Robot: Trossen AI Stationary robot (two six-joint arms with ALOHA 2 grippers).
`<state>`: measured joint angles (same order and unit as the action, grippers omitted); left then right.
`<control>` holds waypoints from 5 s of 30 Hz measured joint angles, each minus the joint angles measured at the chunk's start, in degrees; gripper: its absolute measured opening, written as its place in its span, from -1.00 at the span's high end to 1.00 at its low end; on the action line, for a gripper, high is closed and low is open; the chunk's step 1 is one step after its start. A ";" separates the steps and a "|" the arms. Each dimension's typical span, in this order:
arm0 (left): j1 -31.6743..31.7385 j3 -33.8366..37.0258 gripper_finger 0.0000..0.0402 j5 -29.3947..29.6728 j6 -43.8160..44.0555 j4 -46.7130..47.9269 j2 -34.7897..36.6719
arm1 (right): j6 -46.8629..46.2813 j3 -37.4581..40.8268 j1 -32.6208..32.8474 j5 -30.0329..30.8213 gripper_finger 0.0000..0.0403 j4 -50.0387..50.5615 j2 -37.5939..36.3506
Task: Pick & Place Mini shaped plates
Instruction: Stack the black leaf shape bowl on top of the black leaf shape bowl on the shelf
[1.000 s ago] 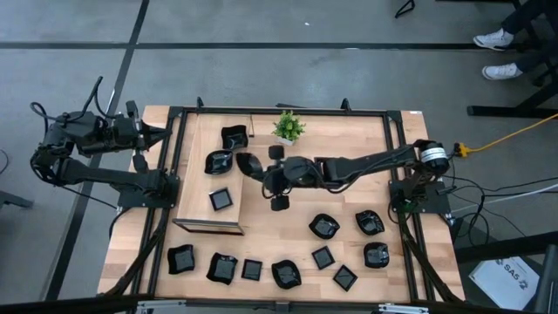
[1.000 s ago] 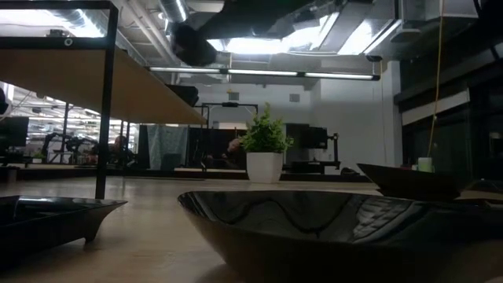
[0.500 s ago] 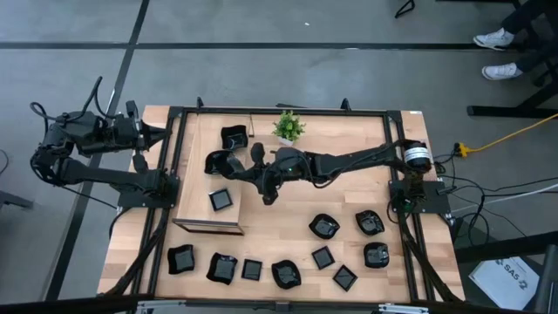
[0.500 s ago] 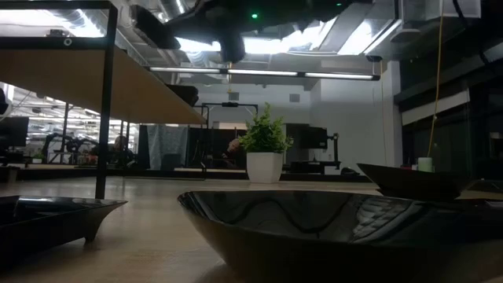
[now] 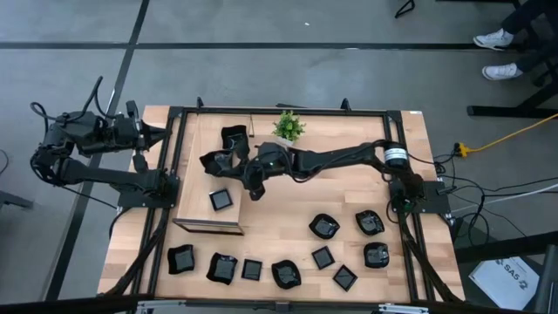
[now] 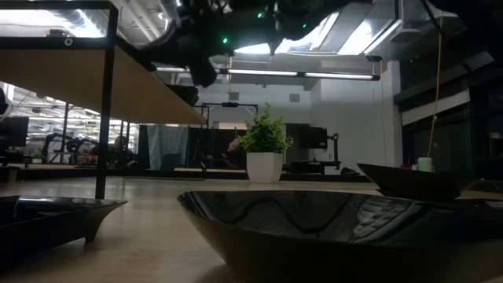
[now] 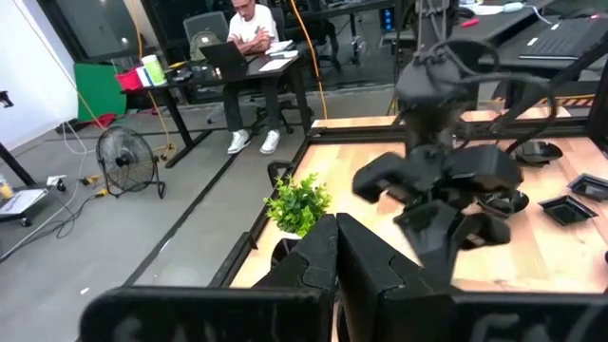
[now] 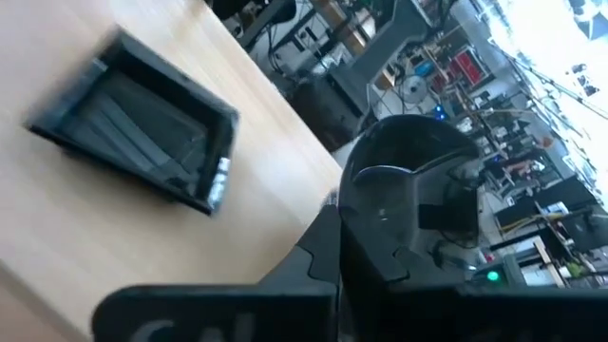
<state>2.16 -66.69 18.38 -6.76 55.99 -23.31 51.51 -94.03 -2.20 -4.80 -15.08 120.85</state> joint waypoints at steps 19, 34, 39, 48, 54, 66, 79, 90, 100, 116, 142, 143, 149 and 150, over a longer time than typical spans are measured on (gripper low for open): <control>0.00 0.01 0.98 0.01 -0.01 -0.01 0.00 | 32.24 -1.87 -1.59 6.52 0.98 3.78 2.24; 0.01 0.01 0.98 0.02 0.00 -0.02 -0.02 | 33.38 -1.89 -1.40 6.70 0.98 10.93 -1.67; -0.01 0.00 0.98 0.02 0.00 0.00 -0.02 | 37.93 -1.90 -1.38 3.23 0.98 16.76 -3.63; 0.00 0.01 0.98 0.01 0.00 -0.01 -0.02 | 44.96 -1.93 -1.79 0.70 0.99 16.26 -3.62; 0.00 0.00 0.98 0.01 0.00 -0.02 -0.02 | 39.03 -1.93 -2.00 -0.49 0.97 15.05 -3.62; 0.01 0.00 0.98 0.02 0.00 0.00 -0.02 | 32.49 -1.93 -2.48 -1.52 0.73 15.42 -3.57; 0.00 0.02 0.98 0.00 -0.01 0.00 -0.02 | 16.48 -1.89 -2.49 5.41 0.57 14.96 -3.51; -0.01 0.00 0.98 0.02 0.00 -0.02 -0.02 | -6.85 -1.80 0.74 21.11 0.56 15.45 -4.79; 0.01 0.00 0.98 0.00 0.00 0.00 -0.02 | -27.58 -1.34 4.31 16.17 0.56 29.50 -8.34; 0.00 0.00 0.98 0.01 0.00 0.00 -0.02 | -49.29 -1.21 6.71 -3.76 0.56 43.43 -10.67; -0.01 0.00 0.98 0.00 0.00 -0.02 -0.02 | -72.91 18.48 15.60 -10.23 0.56 58.97 -21.66; -0.01 0.00 0.98 0.00 0.00 0.00 -0.02 | -73.67 19.80 16.06 -9.70 0.56 58.30 -21.59; 0.00 0.02 0.98 0.00 0.00 0.00 -0.02 | -72.48 25.48 19.40 -6.35 0.56 51.36 -21.58; -0.01 0.01 0.98 0.01 -0.01 0.00 -0.02 | -71.26 25.84 20.02 -5.50 0.56 50.02 -21.56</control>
<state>2.15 -66.69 18.38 -6.77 55.98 -23.33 -19.76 -68.19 17.83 -10.29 34.93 99.29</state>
